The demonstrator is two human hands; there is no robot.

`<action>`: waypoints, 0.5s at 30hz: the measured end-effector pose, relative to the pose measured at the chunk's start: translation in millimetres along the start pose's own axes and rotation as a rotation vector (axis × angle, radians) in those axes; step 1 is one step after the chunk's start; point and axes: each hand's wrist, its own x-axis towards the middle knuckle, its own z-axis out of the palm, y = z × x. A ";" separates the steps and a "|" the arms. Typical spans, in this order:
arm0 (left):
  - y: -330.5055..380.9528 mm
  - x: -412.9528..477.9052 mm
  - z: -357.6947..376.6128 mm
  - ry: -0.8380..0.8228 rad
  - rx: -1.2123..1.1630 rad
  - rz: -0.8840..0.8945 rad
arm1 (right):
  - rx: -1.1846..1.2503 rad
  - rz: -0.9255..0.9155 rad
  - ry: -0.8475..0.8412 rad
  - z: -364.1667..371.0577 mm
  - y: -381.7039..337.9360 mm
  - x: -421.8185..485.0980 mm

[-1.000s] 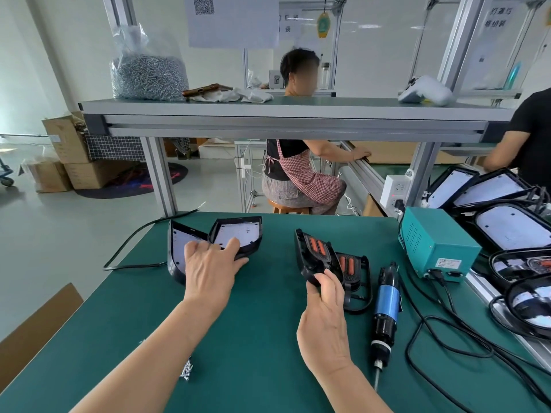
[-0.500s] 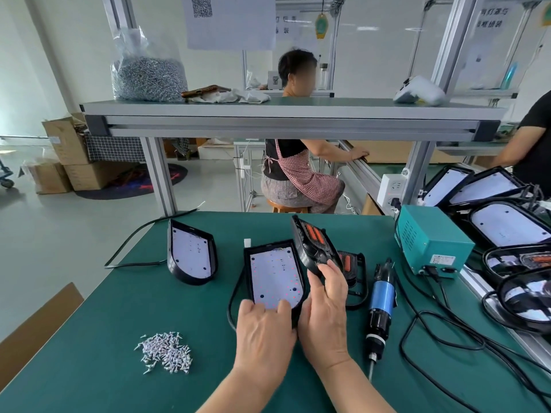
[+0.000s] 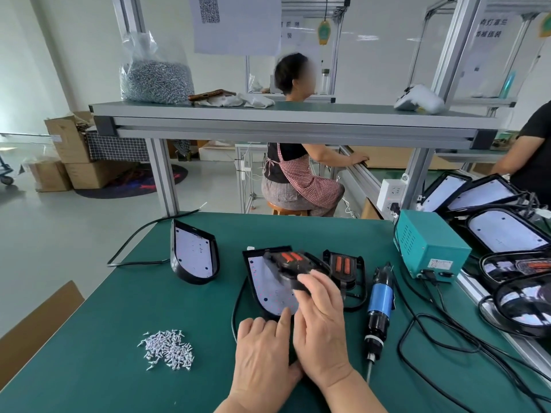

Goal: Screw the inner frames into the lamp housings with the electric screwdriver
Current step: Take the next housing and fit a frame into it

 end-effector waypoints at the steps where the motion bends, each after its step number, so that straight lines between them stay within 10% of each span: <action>1: -0.3 0.1 -0.5 -0.003 -0.024 -0.004 | -0.005 -0.020 -0.038 -1.0 -2.1 -0.4; 15: 0.1 -1.2 -10.3 0.104 -0.497 -0.223 | 0.226 0.068 -0.194 -4.4 2.8 -6.0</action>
